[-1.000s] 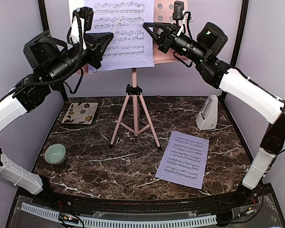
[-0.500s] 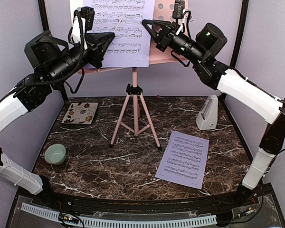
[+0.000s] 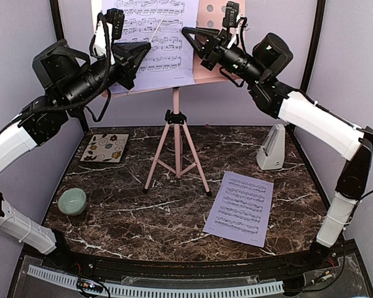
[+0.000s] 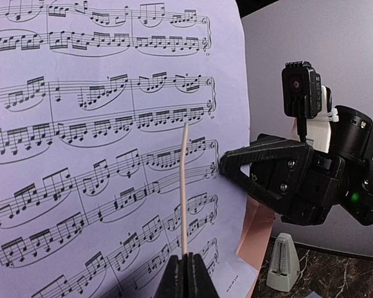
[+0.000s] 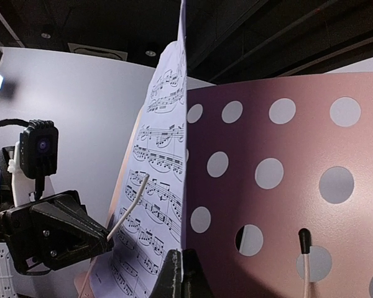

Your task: Set up the instrument practice props

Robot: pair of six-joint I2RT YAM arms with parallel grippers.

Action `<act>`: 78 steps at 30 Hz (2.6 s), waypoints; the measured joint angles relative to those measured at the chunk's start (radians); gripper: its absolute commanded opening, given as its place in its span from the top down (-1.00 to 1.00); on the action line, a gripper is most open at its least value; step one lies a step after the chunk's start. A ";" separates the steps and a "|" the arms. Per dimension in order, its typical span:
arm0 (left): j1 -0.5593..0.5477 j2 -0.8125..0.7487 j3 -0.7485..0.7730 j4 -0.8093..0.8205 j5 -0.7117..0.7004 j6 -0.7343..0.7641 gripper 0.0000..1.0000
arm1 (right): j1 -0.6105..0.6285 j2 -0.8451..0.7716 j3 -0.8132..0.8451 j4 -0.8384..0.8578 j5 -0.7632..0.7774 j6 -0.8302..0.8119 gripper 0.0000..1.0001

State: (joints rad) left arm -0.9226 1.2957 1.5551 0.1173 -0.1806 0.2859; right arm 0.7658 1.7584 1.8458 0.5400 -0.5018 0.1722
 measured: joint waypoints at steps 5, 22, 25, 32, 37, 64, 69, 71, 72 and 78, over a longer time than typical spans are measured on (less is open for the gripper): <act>0.000 0.000 0.000 0.000 0.001 0.000 1.00 | 0.000 0.011 0.010 0.010 -0.034 -0.018 1.00; 0.000 0.016 0.017 -0.001 0.006 0.011 1.00 | 0.000 0.063 0.077 0.034 -0.079 -0.052 1.00; 0.000 0.016 0.017 0.000 0.005 0.014 0.92 | 0.000 0.063 0.079 0.027 -0.079 -0.071 1.00; 0.000 0.011 -0.005 0.047 -0.011 0.021 0.34 | 0.002 0.063 0.079 0.014 -0.077 -0.108 1.00; 0.000 -0.006 -0.034 0.073 -0.010 0.023 0.26 | 0.012 0.074 0.104 -0.007 -0.074 -0.122 1.00; -0.002 -0.320 -0.103 -0.219 -0.343 -0.034 -0.21 | 0.012 0.103 0.179 -0.122 -0.046 -0.250 1.00; 0.022 -0.309 -0.041 -0.346 -0.356 -0.113 0.19 | 0.012 0.103 0.180 -0.125 -0.044 -0.254 1.00; 0.045 -0.305 -0.032 -0.385 -0.320 -0.149 0.29 | 0.012 0.103 0.180 -0.126 -0.044 -0.255 1.00; 0.057 -0.301 -0.032 -0.407 -0.292 -0.167 0.29 | 0.012 0.103 0.180 -0.127 -0.044 -0.257 1.00; 0.094 -0.279 -0.032 -0.480 -0.166 -0.239 0.24 | 0.012 0.102 0.180 -0.132 -0.044 -0.265 1.00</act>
State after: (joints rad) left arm -0.8288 1.0168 1.5234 -0.3622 -0.3466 0.0467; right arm 0.7780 1.8606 2.0254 0.4084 -0.5457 -0.0925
